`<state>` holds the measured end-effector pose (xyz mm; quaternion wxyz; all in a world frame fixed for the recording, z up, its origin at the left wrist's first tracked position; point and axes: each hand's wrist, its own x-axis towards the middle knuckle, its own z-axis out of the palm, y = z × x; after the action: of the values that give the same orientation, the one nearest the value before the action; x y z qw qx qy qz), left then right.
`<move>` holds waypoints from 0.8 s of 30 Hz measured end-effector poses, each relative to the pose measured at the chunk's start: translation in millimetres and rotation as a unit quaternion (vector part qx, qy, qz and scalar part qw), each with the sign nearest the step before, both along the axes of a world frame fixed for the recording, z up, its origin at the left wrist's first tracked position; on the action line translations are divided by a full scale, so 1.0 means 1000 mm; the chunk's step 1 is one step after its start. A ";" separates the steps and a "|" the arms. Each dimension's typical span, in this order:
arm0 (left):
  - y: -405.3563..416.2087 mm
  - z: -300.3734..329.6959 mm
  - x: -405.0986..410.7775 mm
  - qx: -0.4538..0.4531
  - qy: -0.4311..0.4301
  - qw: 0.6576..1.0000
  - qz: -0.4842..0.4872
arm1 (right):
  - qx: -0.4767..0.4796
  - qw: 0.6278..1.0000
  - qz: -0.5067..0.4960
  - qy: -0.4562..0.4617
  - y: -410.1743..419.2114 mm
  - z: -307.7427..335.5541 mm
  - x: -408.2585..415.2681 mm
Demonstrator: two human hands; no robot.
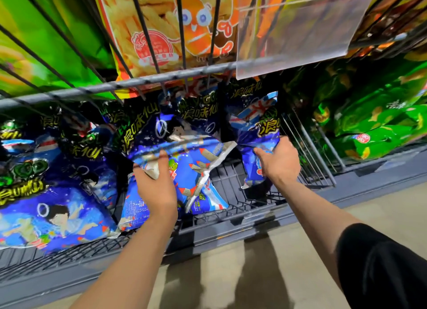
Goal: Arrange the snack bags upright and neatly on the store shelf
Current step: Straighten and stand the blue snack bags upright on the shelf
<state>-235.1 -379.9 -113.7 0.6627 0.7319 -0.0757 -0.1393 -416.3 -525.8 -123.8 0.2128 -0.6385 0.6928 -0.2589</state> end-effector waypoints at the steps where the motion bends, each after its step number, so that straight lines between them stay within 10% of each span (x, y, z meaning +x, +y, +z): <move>1: 0.002 -0.003 0.000 0.007 -0.006 1.000 0.003 | 0.003 1.000 -0.001 0.019 0.000 0.001 0.001; 24: 0.015 -0.012 -0.006 0.011 -0.148 0.982 -0.115 | 0.070 0.994 0.059 -0.055 -0.018 0.001 0.055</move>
<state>-240.6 -365.0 -125.6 0.6155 0.7383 -0.2548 -0.1055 -361.4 -544.0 -122.4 0.3098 -0.6465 0.6576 -0.2315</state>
